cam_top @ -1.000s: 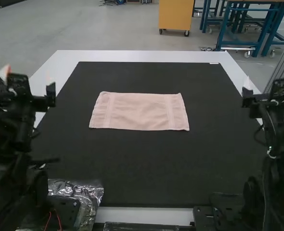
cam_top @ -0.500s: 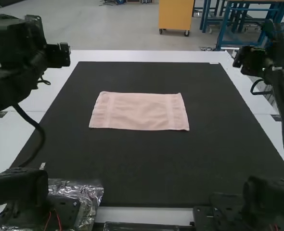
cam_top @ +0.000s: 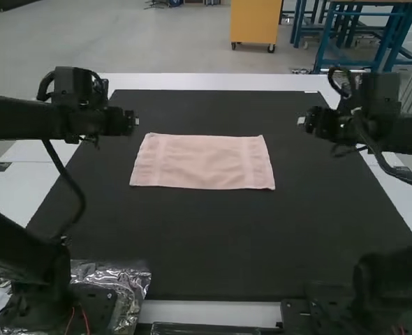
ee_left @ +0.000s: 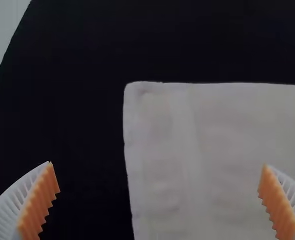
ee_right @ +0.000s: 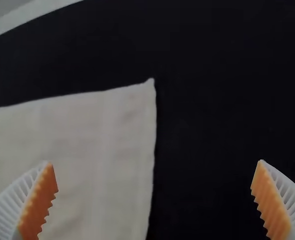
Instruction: Fold the towel.
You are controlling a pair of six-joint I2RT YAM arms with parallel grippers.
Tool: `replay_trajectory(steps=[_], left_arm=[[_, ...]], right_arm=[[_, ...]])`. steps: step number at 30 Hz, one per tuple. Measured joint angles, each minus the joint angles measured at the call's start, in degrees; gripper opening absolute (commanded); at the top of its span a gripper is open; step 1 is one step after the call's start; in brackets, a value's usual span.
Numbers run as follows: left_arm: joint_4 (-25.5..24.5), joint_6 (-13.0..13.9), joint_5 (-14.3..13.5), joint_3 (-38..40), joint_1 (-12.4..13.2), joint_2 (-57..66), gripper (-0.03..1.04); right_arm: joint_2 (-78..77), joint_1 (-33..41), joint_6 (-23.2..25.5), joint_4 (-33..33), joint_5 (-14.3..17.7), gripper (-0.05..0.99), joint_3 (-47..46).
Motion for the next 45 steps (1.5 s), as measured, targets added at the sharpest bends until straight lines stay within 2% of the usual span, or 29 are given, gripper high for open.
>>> replay_trajectory(steps=[4,10,16,23,31,45], left_arm=[[3.1,0.2,1.7,0.0,0.0,5.6,0.96],[9.8,0.2,2.4,0.0,0.0,12.7,0.96],[11.0,0.2,1.4,1.5,-0.8,18.0,0.96],[13.4,0.2,-1.0,3.9,-1.3,22.4,0.95],[15.5,0.7,-3.2,6.3,-1.3,27.4,0.95],[19.5,1.7,-5.6,10.0,-1.3,34.9,0.95]], right_arm=[[5.4,3.3,-1.6,1.9,0.3,0.91,0.0],[10.4,5.1,-4.7,7.1,1.6,0.91,0.0],[16.0,5.2,-7.7,11.8,1.9,0.90,1.5],[24.1,5.2,-9.0,16.1,2.0,0.90,5.3],[31.7,5.6,-10.7,17.9,2.0,0.90,9.3],[42.2,8.6,-12.0,18.3,2.0,0.90,19.4]])
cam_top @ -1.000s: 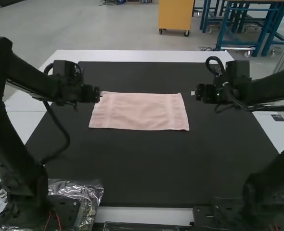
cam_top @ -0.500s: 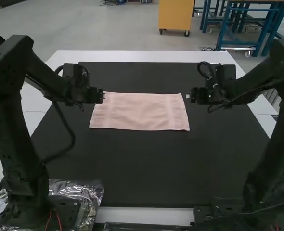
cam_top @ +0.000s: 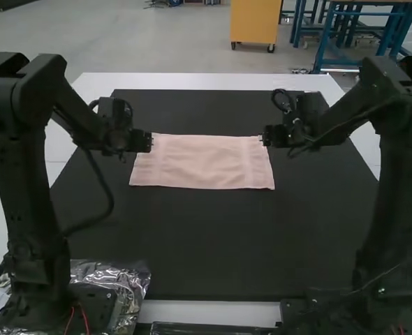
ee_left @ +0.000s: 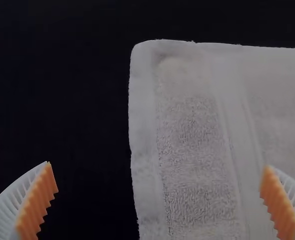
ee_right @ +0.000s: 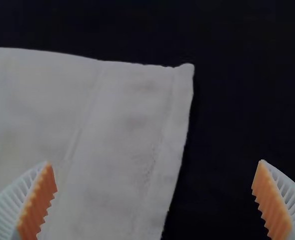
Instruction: Fold the towel.
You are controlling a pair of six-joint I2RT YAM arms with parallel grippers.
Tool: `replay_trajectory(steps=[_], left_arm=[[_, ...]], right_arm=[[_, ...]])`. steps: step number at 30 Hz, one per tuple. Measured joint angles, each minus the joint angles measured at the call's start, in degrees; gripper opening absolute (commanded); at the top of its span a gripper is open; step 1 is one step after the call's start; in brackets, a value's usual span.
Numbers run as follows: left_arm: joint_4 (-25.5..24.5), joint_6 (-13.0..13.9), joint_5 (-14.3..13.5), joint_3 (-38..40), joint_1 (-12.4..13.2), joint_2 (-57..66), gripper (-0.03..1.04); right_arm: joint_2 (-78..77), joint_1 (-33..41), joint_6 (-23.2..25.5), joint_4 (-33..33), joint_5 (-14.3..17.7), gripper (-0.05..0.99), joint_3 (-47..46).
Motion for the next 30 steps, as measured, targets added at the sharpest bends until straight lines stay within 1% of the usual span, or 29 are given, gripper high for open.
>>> replay_trajectory(steps=[8,14,17,30], left_arm=[[0.6,0.2,-0.8,3.3,0.2,4.1,0.95],[1.0,0.4,-0.8,5.7,1.6,7.3,0.95],[0.9,0.5,-0.9,7.0,1.8,8.6,0.95],[-0.5,0.9,-0.9,11.5,1.8,14.0,0.95]], right_arm=[[5.3,0.9,0.0,0.0,0.0,0.90,3.8],[8.4,0.9,0.0,0.1,0.0,0.90,5.3],[10.3,0.9,-0.1,0.1,0.0,0.90,6.4],[15.6,0.9,-0.6,0.2,0.3,0.90,10.7]])
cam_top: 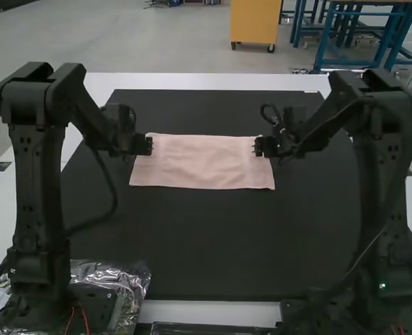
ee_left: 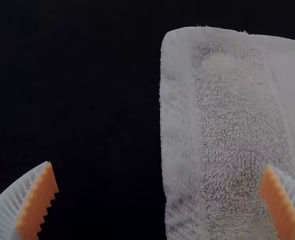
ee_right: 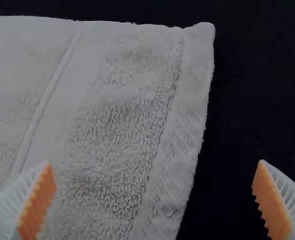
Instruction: Fold the towel.
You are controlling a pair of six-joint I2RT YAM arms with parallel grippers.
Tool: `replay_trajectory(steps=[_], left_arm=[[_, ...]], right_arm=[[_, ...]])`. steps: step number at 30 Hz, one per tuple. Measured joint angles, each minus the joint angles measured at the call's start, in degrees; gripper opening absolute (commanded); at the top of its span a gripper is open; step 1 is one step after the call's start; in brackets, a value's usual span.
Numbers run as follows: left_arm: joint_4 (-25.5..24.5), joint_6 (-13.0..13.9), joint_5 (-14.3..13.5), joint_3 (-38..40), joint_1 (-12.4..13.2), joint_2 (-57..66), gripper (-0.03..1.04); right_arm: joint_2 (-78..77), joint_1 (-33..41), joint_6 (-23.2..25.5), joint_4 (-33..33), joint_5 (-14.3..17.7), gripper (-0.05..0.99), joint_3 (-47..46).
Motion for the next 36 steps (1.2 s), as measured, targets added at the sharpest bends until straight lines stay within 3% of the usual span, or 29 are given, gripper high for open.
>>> replay_trajectory(steps=[7,13,14,15,16,17,18,28,36], left_arm=[[-0.6,0.0,0.0,1.2,0.0,1.5,0.95],[-0.6,0.3,0.3,1.9,0.0,2.2,0.87],[-0.4,0.4,0.3,1.9,0.0,2.2,0.84],[-0.3,0.5,0.5,1.9,0.0,2.2,0.76],[-0.1,0.6,0.7,2.0,0.0,2.5,0.56],[0.0,0.7,1.2,2.3,-0.1,2.8,0.28],[0.3,0.9,1.8,2.6,-0.2,3.1,0.03],[0.4,2.2,3.5,3.7,-0.8,4.0,0.02],[-2.5,2.6,4.4,4.1,-0.8,2.6,0.02]], right_arm=[[0.6,0.0,-0.7,-0.5,0.6,0.90,1.3],[1.3,0.0,-0.9,-0.9,0.8,0.90,2.1],[1.3,0.0,-0.9,-0.9,0.8,0.84,2.1],[1.3,0.0,-1.1,-0.9,0.9,0.66,2.1],[1.3,0.0,-1.2,-1.1,1.0,0.33,2.1],[1.3,0.0,-1.3,-1.3,0.8,-0.03,2.1],[1.3,0.0,-1.4,-1.5,0.3,-0.02,2.1],[1.3,-1.9,-0.8,-1.7,-4.2,-0.02,2.1],[-0.5,-3.7,1.1,-2.5,-5.4,-0.02,2.1]])
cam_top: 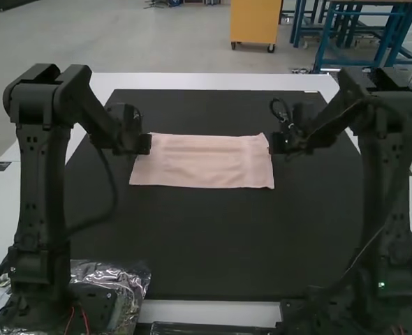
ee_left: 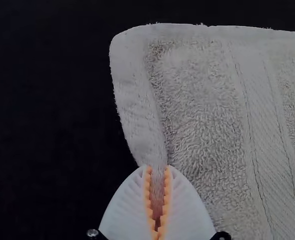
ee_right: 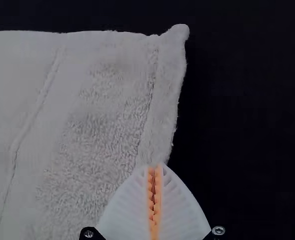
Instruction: Fold the towel.
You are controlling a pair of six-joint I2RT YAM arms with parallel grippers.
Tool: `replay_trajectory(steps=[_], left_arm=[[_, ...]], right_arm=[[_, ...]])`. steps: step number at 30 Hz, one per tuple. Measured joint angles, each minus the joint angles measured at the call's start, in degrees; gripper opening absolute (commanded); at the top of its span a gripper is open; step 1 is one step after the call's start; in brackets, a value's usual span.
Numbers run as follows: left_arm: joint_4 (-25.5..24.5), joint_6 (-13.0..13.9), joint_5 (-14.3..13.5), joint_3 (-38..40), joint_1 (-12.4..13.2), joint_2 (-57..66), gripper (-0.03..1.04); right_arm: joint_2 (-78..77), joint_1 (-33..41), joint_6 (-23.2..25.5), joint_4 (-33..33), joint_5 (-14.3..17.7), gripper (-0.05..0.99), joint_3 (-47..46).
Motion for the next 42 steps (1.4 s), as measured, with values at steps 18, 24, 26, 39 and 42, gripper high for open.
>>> replay_trajectory(steps=[18,24,26,39,42], left_arm=[[-3.4,0.2,3.2,-5.1,0.1,-12.1,0.02],[-3.4,1.3,3.4,-10.6,0.1,-15.9,0.02],[-3.3,1.5,3.4,-12.0,0.1,-17.6,0.02],[-3.0,2.7,3.6,-21.6,0.1,-26.6,0.02],[-1.9,2.8,3.6,-24.5,0.1,-27.7,0.02]], right_arm=[[-9.2,-0.9,0.7,-4.0,-1.8,-0.03,-5.7],[-14.0,-1.4,0.7,-4.9,-3.1,-0.03,-10.2],[-15.9,-1.4,0.7,-4.9,-3.5,-0.03,-11.8],[-22.8,-1.4,0.7,-4.7,-5.6,-0.02,-23.3],[-22.8,-1.4,0.7,-4.7,-6.0,-0.02,-25.5]])
